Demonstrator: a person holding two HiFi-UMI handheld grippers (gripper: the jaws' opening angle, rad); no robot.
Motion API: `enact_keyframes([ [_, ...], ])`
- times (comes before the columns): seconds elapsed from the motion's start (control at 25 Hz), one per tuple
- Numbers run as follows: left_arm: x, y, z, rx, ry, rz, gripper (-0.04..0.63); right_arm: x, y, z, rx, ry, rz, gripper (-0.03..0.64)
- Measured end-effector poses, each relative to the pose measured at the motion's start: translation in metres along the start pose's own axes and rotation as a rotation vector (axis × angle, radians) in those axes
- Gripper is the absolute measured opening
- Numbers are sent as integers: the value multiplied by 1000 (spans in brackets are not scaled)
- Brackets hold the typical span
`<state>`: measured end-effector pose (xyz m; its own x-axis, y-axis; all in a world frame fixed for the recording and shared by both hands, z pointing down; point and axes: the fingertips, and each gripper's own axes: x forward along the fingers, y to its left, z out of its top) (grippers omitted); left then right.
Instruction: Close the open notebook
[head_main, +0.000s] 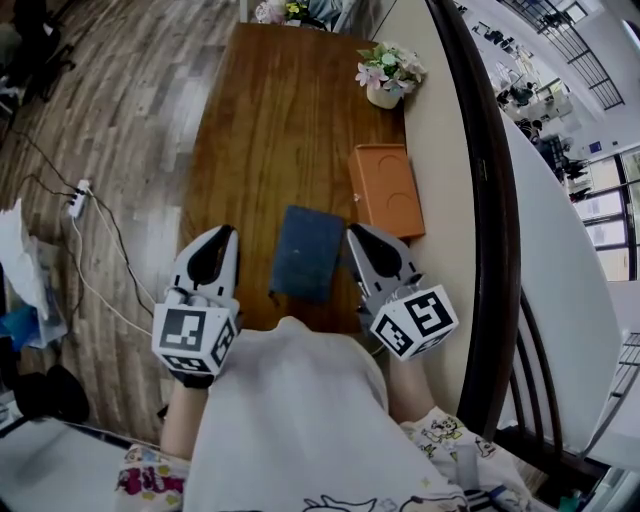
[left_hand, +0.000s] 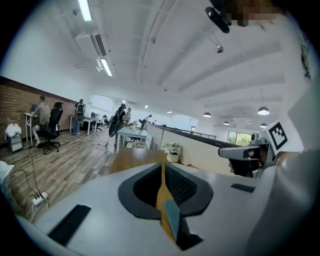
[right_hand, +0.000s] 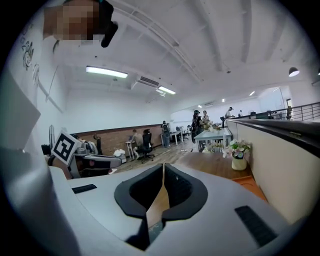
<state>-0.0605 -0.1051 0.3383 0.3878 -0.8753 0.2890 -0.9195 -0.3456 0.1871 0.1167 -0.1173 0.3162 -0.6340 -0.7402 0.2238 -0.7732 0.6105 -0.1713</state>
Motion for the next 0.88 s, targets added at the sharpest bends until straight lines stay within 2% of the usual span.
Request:
enact_keyframes([
  [0.32,-4,-4,-4,-18,4,-37,2,-12,-10,-6,-25,-15,-57,0],
  [0.88,0,-4,-8,8,41,-35,2,-20,-26,-14,-15,20,-115,-2],
])
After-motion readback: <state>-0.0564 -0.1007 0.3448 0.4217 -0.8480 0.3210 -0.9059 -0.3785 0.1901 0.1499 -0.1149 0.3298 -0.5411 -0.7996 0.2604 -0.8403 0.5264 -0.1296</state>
